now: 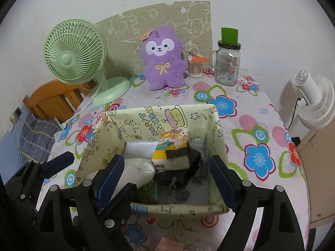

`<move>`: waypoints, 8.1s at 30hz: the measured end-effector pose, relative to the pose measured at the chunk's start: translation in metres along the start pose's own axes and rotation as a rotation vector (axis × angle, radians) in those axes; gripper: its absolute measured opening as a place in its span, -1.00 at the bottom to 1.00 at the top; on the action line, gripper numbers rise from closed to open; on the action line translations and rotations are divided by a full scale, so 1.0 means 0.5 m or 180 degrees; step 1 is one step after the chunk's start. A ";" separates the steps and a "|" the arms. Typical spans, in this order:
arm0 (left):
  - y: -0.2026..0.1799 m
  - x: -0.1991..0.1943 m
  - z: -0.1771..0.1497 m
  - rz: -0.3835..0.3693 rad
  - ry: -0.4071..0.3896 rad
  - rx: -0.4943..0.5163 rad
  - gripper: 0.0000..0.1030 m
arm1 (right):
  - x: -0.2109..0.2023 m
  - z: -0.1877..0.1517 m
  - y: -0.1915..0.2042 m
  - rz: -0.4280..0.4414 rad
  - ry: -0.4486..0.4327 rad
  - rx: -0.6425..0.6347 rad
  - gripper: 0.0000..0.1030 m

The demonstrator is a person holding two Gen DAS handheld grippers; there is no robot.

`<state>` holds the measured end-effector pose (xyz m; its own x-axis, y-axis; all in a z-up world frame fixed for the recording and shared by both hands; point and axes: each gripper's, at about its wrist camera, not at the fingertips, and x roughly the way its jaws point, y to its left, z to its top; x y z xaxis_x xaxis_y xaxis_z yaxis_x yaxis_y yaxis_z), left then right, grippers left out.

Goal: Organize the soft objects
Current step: 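Lower the white cloth with the left tool while the right tool drops the yellow tissue pack into the box, then open both tools and withdraw them from the box toward the remaining items, then grasp the pink wet-wipe pack with the left tool while the right tool grasps the clear straw bag, then lift the pink wipe pack and clear straw bag and carry both over the box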

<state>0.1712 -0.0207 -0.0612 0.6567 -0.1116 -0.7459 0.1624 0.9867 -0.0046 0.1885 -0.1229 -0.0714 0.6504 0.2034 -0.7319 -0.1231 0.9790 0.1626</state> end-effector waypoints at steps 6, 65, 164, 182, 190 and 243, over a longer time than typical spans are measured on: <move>-0.010 -0.025 -0.008 -0.0006 -0.0054 0.0019 0.94 | -0.028 -0.010 -0.004 -0.0013 -0.0041 0.0019 0.70; -0.052 -0.203 -0.149 -0.0030 -0.0363 -0.0001 0.96 | -0.244 -0.157 0.007 -0.0237 -0.0433 -0.0102 0.83; -0.147 0.004 -0.275 -0.0380 0.0377 0.0128 0.25 | -0.065 -0.299 -0.109 -0.0403 0.0368 0.0163 0.44; -0.137 0.009 -0.290 -0.0289 0.0370 0.0237 -0.21 | -0.034 -0.318 -0.108 -0.0275 0.0463 0.0271 0.33; -0.135 0.006 -0.291 -0.0284 0.0373 0.0256 -0.22 | -0.027 -0.313 -0.086 -0.0251 0.0484 0.0172 -0.29; -0.113 -0.166 -0.181 -0.0270 -0.0187 0.0172 -0.22 | -0.198 -0.197 -0.003 -0.0102 -0.0182 -0.0087 -0.58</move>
<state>0.0409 -0.0564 -0.0593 0.6807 -0.2028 -0.7040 0.2577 0.9658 -0.0291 0.0504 -0.1430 -0.0642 0.6961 0.1714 -0.6972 -0.1215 0.9852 0.1208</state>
